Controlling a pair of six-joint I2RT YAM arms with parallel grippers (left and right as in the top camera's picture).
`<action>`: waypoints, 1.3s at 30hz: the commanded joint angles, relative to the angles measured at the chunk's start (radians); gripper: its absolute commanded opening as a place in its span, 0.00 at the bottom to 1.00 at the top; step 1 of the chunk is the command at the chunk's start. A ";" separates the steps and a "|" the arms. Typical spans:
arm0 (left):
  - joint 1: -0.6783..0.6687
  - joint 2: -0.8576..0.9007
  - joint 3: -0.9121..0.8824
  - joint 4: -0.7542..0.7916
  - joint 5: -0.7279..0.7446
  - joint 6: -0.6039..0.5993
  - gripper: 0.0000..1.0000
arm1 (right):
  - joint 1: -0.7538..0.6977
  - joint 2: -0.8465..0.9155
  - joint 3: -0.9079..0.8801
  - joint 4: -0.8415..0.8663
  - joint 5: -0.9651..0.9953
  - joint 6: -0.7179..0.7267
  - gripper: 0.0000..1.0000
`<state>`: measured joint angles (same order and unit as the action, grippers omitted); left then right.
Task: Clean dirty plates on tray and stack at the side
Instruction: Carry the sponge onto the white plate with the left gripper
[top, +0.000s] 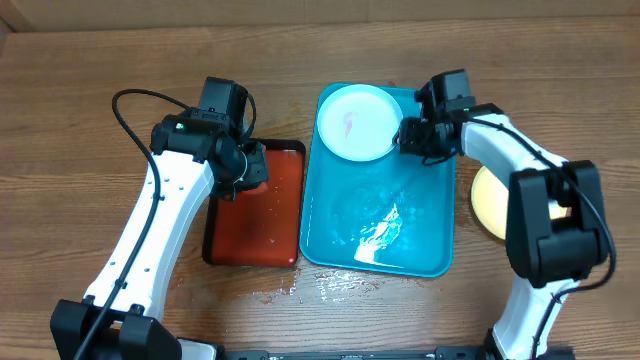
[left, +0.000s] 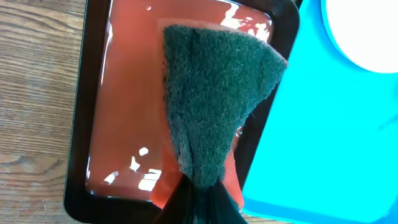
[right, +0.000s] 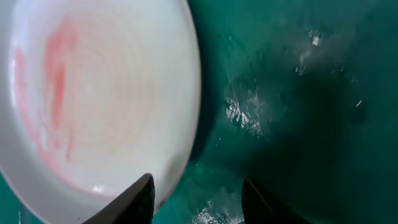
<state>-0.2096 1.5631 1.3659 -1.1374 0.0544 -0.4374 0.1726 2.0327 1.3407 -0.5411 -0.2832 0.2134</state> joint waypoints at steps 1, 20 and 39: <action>0.000 -0.014 0.019 0.005 -0.003 0.023 0.04 | 0.020 0.053 0.007 -0.030 -0.025 0.027 0.28; -0.274 0.146 0.037 0.276 0.098 -0.072 0.04 | 0.036 -0.047 0.006 -0.468 0.053 0.229 0.04; -0.351 0.466 0.052 0.370 -0.188 -0.242 0.04 | 0.037 -0.046 0.005 -0.463 0.058 0.225 0.04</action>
<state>-0.5697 2.0190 1.4006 -0.7380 0.1127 -0.6758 0.2058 2.0129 1.3552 -1.0069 -0.2581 0.4198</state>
